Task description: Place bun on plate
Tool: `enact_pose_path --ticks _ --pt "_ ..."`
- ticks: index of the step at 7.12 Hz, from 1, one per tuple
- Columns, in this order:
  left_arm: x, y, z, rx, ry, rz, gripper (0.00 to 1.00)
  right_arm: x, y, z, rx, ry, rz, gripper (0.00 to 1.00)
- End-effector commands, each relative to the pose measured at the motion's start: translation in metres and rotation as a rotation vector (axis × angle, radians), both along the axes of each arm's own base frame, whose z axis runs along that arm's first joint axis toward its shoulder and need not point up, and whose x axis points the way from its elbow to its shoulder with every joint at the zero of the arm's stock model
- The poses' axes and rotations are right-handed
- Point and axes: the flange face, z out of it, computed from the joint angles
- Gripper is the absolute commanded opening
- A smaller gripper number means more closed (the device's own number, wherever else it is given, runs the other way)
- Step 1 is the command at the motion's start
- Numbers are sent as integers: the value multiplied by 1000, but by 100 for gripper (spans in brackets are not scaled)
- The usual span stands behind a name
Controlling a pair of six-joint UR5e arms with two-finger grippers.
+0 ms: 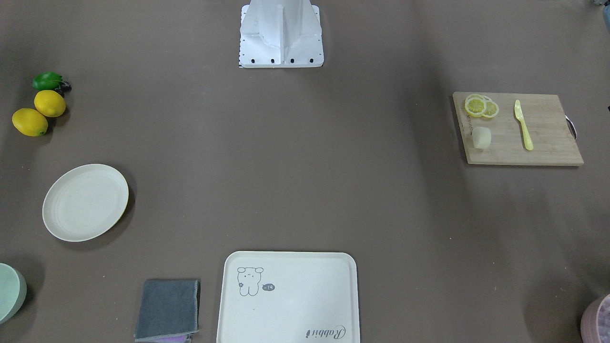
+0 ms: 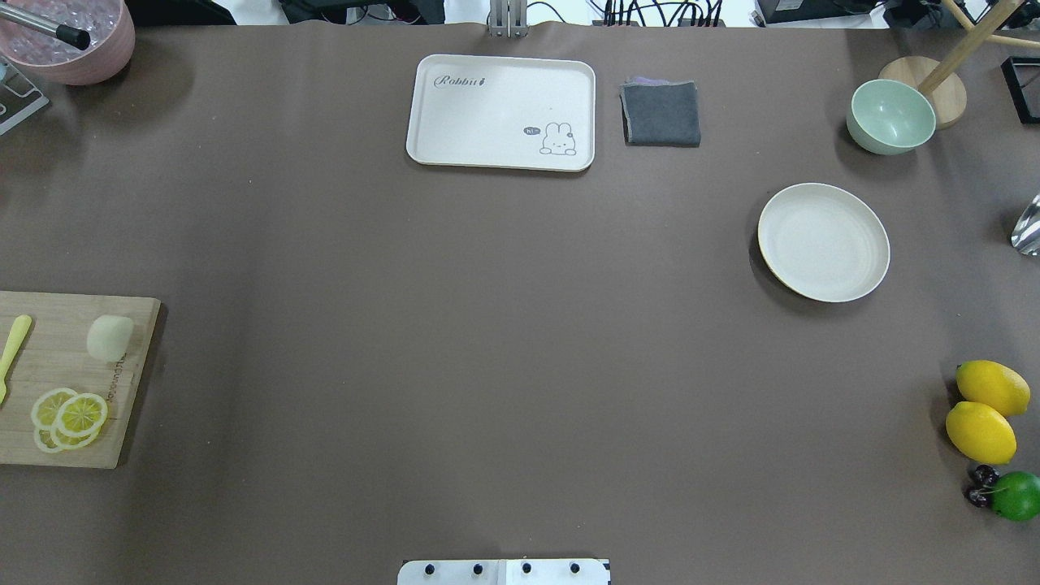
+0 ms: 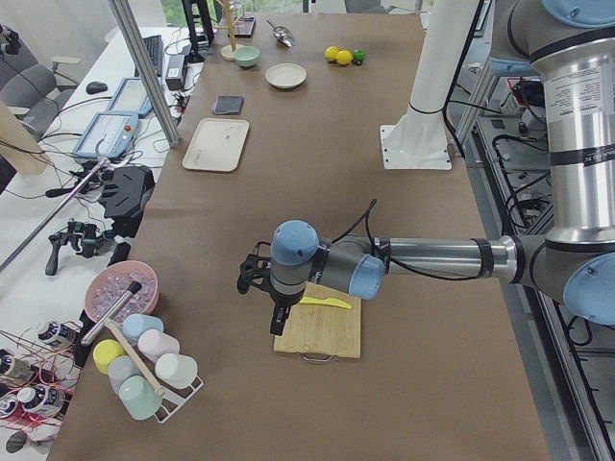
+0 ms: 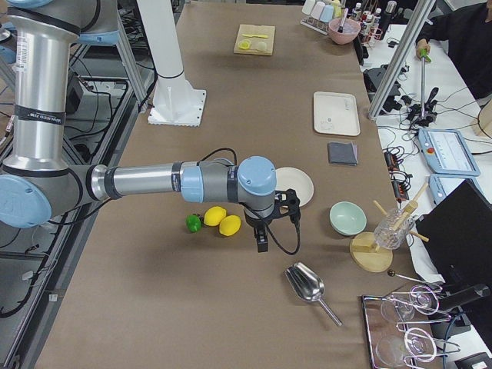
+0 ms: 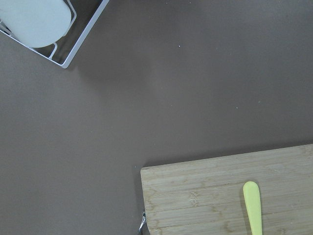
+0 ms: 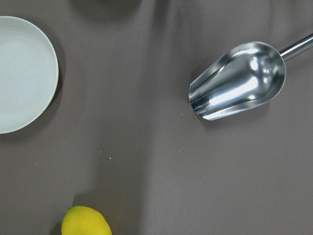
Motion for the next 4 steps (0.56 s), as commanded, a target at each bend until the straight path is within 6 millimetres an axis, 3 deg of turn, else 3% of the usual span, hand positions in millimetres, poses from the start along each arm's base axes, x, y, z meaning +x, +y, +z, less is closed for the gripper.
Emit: enact_pose_path --ticks 1,4 --pt "1 -1 -2 8 1 5 98 0 0 0 -1 0 0 100" --pt "1 -1 -4 18 4 -2 98 0 0 0 -8 -2 6 100"
